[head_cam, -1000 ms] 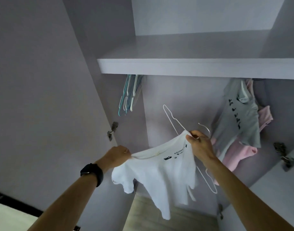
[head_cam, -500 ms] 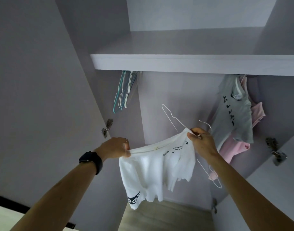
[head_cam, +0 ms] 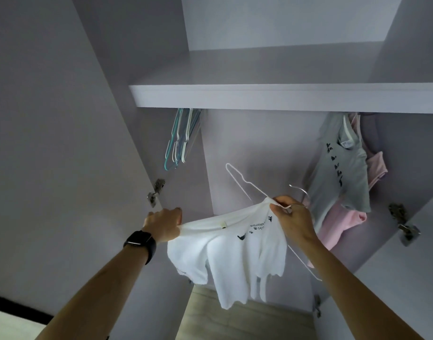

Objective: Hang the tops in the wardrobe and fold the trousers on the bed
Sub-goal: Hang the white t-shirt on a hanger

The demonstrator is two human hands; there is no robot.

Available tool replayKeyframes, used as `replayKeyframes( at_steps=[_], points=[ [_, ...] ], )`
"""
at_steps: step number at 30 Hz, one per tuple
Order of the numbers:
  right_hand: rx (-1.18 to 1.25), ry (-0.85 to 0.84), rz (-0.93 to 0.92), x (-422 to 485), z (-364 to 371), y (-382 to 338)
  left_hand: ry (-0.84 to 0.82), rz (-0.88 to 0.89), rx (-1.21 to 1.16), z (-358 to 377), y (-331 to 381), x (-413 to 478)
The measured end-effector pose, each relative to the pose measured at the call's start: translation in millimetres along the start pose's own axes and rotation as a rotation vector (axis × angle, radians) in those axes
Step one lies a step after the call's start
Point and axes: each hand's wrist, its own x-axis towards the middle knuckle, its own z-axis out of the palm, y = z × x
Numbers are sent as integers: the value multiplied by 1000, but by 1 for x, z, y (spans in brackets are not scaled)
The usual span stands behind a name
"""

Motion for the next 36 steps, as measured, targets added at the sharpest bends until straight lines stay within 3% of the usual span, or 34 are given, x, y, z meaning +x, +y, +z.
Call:
replayKeyframes(
  at_steps=[1,5,8,11,15,19,25,36],
  points=[
    [2,35,13,1,-3,0,2,12,-39,0,-2,1],
    [-98,119,115,9,-20,12,3,85,-570,-16,-11,4],
    [-185,89,205,8,-19,21,82,150,-708,-47,5,4],
    [-185,93,223,0,-15,18,200,202,-642,-79,33,3],
    [-3,264,203,-9,-16,2,284,241,-447,-111,75,-6],
    [478,396,175,-20,-22,-47,327,249,-374,-126,97,-13],
    [1196,308,184,-16,-49,-152,352,274,-370,-145,98,-24],
    [1237,174,111,14,-30,-209,407,236,-451,-196,78,-55]
  ],
)
